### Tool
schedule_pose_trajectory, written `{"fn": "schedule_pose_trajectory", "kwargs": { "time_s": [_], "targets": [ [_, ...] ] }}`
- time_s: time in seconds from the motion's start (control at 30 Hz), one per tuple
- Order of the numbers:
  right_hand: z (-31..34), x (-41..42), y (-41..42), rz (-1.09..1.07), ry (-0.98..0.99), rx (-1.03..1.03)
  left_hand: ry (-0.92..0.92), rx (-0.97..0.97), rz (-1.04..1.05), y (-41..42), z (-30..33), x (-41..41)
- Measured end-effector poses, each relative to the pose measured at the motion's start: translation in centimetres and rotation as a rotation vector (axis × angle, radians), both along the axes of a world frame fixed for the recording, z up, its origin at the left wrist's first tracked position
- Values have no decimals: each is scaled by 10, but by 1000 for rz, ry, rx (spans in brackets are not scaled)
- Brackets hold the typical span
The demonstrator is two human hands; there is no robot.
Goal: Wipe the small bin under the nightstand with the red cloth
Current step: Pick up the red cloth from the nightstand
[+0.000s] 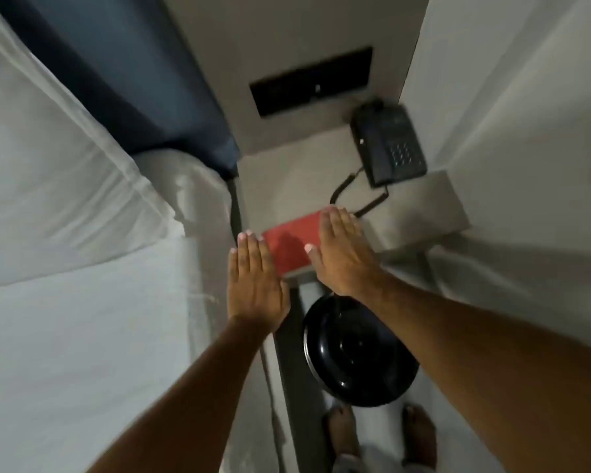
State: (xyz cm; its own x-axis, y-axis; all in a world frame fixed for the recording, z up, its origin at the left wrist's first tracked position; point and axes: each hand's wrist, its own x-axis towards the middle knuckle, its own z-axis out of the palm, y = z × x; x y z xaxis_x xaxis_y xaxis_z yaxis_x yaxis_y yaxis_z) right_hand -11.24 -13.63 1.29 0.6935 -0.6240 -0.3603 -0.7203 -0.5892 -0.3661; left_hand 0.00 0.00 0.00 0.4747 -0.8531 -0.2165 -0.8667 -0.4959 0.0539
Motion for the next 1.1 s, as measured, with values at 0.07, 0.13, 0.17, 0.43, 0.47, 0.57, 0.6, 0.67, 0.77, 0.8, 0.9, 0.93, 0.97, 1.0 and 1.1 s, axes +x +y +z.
{"fn": "schedule_pose_trajectory", "kwargs": {
  "time_s": [0.07, 0.13, 0.17, 0.43, 0.47, 0.57, 0.6, 0.67, 0.77, 0.8, 0.9, 0.93, 0.97, 1.0, 1.1],
  "targets": [
    [-50, 6, 2, -97, 16, 47, 27, 35, 2, 2, -48, 2],
    [-84, 13, 2, -246, -42, 73, 36, 47, -12, 1, -80, 9],
    [-105, 18, 4, -336, -98, 83, 43, 45, -30, 2, -100, 12],
    [-163, 51, -17, -958, -261, 342, 167, 138, -143, 1, -156, 41],
    [-166, 50, -19, -957, -288, 390, 178, 145, -149, 1, -158, 44],
    [-159, 43, -19, -975, -456, 572, 207, 158, -155, 0, -152, 47],
    [-154, 41, -16, -990, -553, 665, 217, 164, -160, -1, -150, 47],
    [-140, 34, -8, -1040, -768, 865, 232, 158, -194, 0, -144, 43],
    [-121, 9, 6, -1088, -1053, 1070, 250, 28, -272, 11, -133, 13],
    [-115, -4, 10, -1094, -1140, 1083, 272, -43, -297, 16, -131, 0],
    [-107, -68, 29, -1089, -1356, 1084, 322, -133, -405, 40, -136, -57],
    [-106, -93, 38, -1079, -1402, 1105, 320, -126, -446, 48, -145, -74],
    [-107, -122, 47, -1070, -1440, 1143, 307, -107, -482, 56, -154, -93],
    [-110, -154, 59, -1071, -1473, 1177, 287, -83, -511, 64, -167, -113],
    [-126, -242, 90, -1216, -1531, 1172, 206, -1, -571, 76, -199, -159]
  ]
}}
